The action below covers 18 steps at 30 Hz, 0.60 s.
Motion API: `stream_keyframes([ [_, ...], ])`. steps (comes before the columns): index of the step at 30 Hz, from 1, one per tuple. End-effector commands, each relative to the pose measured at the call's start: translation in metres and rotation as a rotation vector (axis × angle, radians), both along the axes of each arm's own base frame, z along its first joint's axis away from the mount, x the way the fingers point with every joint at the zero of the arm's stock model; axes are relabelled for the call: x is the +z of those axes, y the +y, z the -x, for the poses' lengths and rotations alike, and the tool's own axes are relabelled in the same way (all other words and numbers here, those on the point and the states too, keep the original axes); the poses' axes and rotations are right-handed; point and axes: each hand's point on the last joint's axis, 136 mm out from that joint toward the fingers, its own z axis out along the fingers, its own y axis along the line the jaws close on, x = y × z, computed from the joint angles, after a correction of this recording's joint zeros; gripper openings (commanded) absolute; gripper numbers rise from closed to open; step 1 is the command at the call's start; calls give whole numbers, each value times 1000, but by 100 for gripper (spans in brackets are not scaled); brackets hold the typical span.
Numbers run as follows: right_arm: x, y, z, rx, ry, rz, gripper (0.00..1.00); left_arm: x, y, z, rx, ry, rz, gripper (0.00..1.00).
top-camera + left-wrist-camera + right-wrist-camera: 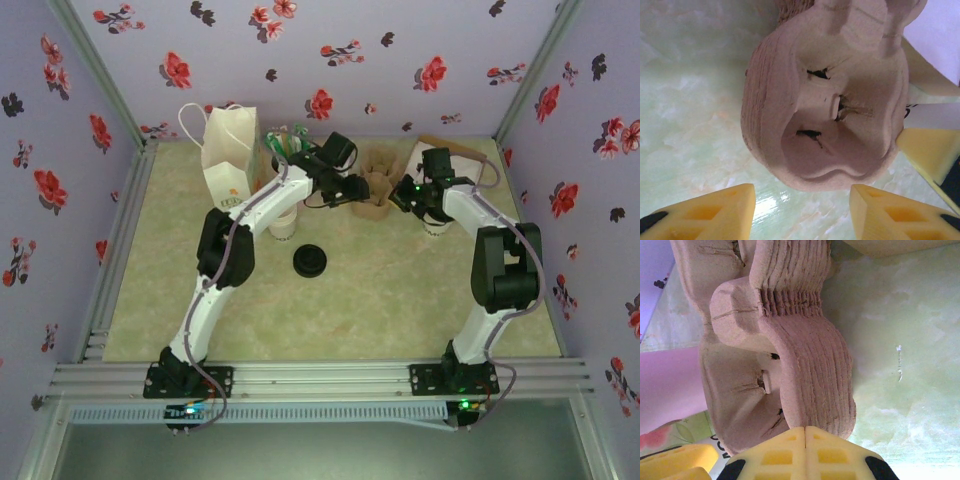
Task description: Pack the takeout coffee
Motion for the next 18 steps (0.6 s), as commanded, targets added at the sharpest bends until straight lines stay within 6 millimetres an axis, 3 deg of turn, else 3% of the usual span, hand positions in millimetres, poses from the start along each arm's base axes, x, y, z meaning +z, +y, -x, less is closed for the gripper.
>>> stream_keyframes([
  [1,0,3,0,11,-5,-23,0,-2,-3,-9,6,0,19,50],
  [11,0,4,-1,13,-6,-24,0,-14,0,-11,11,14,-3,39],
  [18,0,5,0,16,-3,-30,0,-10,0,-17,19,5,5,33],
])
